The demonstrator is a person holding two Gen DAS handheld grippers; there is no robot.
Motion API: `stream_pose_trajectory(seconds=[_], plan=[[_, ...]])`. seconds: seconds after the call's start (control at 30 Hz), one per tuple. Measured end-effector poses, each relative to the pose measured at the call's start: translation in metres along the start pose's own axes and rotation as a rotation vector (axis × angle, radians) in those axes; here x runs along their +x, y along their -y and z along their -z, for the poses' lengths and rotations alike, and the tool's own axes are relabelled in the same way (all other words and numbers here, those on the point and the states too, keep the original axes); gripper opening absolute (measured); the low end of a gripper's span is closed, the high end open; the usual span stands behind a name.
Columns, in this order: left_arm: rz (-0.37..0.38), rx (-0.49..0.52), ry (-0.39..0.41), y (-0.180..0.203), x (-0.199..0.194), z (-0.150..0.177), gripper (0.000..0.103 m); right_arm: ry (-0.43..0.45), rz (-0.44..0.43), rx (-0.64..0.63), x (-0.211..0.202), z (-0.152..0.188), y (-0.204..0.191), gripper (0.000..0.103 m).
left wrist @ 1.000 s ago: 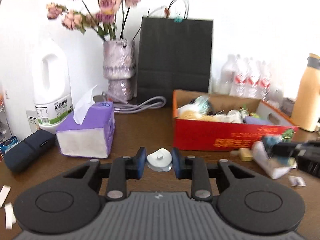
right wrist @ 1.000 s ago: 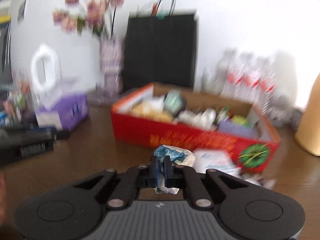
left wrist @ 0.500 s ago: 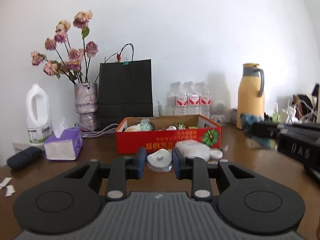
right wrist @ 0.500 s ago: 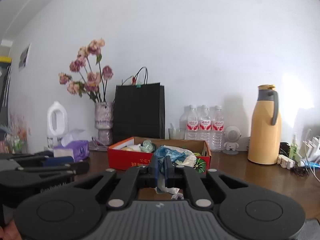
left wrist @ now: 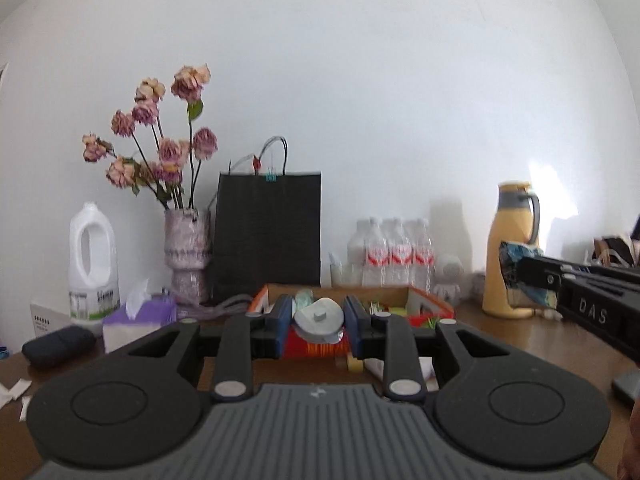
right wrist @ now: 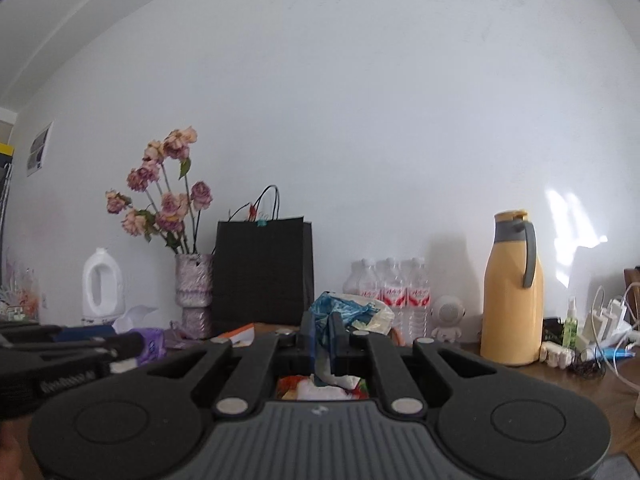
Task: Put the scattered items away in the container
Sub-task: 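Lift both held items high and carry them toward the box, then lower the white piece and blue packet into the box and open both tools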
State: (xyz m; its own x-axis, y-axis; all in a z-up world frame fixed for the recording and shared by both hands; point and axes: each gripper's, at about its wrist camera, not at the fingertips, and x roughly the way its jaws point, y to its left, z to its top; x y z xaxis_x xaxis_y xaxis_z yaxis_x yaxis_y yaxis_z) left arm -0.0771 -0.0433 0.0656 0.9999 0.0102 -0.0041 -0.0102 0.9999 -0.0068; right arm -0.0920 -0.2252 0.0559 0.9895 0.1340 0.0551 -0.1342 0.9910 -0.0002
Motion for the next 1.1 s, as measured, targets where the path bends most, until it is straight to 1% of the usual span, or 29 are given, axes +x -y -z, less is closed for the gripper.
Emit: stream_pose_trajectory(seconds=[0.07, 0.17, 0.2, 0.27, 0.3, 0.33, 0.4, 0.5, 0.57, 0.6, 0.67, 0.7, 0.73, 0.77, 0.83, 0.87, 0.9, 0.97, 1.03, 1.07, 1.1], plan=[[0.018, -0.023, 0.054, -0.007, 0.023, -0.027, 0.029, 0.033, -0.016, -0.026, 0.022, -0.018, 0.005, 0.006], [0.049, -0.023, 0.142, -0.015, 0.057, -0.074, 0.029, 0.123, -0.029, -0.055, 0.058, -0.057, 0.013, 0.006], [0.052, -0.016, 0.16, -0.016, 0.068, -0.089, 0.029, 0.156, -0.032, -0.054, 0.069, -0.072, 0.018, 0.006], [0.066, -0.002, 0.164, -0.018, 0.09, -0.113, 0.029, 0.2, -0.037, -0.057, 0.089, -0.097, 0.024, 0.006], [0.08, 0.005, 0.151, -0.02, 0.101, -0.123, 0.029, 0.21, -0.038, -0.062, 0.098, -0.107, 0.026, 0.006], [0.092, 0.009, 0.13, -0.021, 0.114, -0.131, 0.029, 0.21, -0.044, -0.067, 0.107, -0.116, 0.029, 0.006], [0.111, 0.014, 0.069, -0.022, 0.14, -0.145, 0.029, 0.172, -0.064, -0.086, 0.131, -0.136, 0.035, 0.006], [0.169, 0.034, -0.094, -0.02, 0.189, -0.162, 0.029, 0.047, -0.104, -0.096, 0.175, -0.164, 0.044, 0.006], [0.198, 0.034, -0.212, -0.019, 0.226, -0.16, 0.029, -0.083, -0.148, -0.098, 0.209, -0.172, 0.049, 0.005], [0.193, 0.039, -0.255, -0.018, 0.242, -0.154, 0.029, -0.152, -0.173, -0.098, 0.228, -0.17, 0.05, 0.005], [0.167, 0.044, -0.318, -0.017, 0.269, -0.136, 0.029, -0.305, -0.21, -0.084, 0.262, -0.157, 0.055, 0.006], [0.15, 0.034, -0.341, -0.019, 0.276, -0.126, 0.029, -0.389, -0.216, -0.064, 0.276, -0.146, 0.061, 0.007], [0.144, 0.009, -0.363, -0.024, 0.278, -0.114, 0.029, -0.479, -0.216, -0.033, 0.286, -0.132, 0.069, 0.011], [0.163, -0.017, -0.384, -0.03, 0.276, -0.103, 0.029, -0.566, -0.219, -0.005, 0.29, -0.114, 0.078, 0.016], [0.189, -0.056, -0.425, -0.041, 0.262, -0.076, 0.029, -0.694, -0.246, 0.004, 0.281, -0.078, 0.095, 0.027], [0.192, -0.058, -0.447, -0.045, 0.257, -0.063, 0.029, -0.743, -0.267, -0.016, 0.273, -0.057, 0.103, 0.038], [0.192, -0.061, -0.476, -0.048, 0.255, -0.051, 0.029, -0.794, -0.281, -0.044, 0.263, -0.036, 0.112, 0.04], [0.197, -0.07, -0.53, -0.053, 0.258, -0.034, 0.029, -0.91, -0.282, -0.095, 0.248, 0.005, 0.123, 0.04], [0.195, -0.066, -0.56, -0.053, 0.261, -0.027, 0.029, -0.985, -0.289, -0.124, 0.243, 0.033, 0.132, 0.04], [0.198, -0.062, -0.562, -0.051, 0.261, -0.027, 0.029, -0.99, -0.316, -0.143, 0.243, 0.041, 0.134, 0.04], [0.202, -0.058, -0.556, -0.05, 0.26, -0.028, 0.029, -0.977, -0.354, -0.163, 0.244, 0.047, 0.134, 0.041]])
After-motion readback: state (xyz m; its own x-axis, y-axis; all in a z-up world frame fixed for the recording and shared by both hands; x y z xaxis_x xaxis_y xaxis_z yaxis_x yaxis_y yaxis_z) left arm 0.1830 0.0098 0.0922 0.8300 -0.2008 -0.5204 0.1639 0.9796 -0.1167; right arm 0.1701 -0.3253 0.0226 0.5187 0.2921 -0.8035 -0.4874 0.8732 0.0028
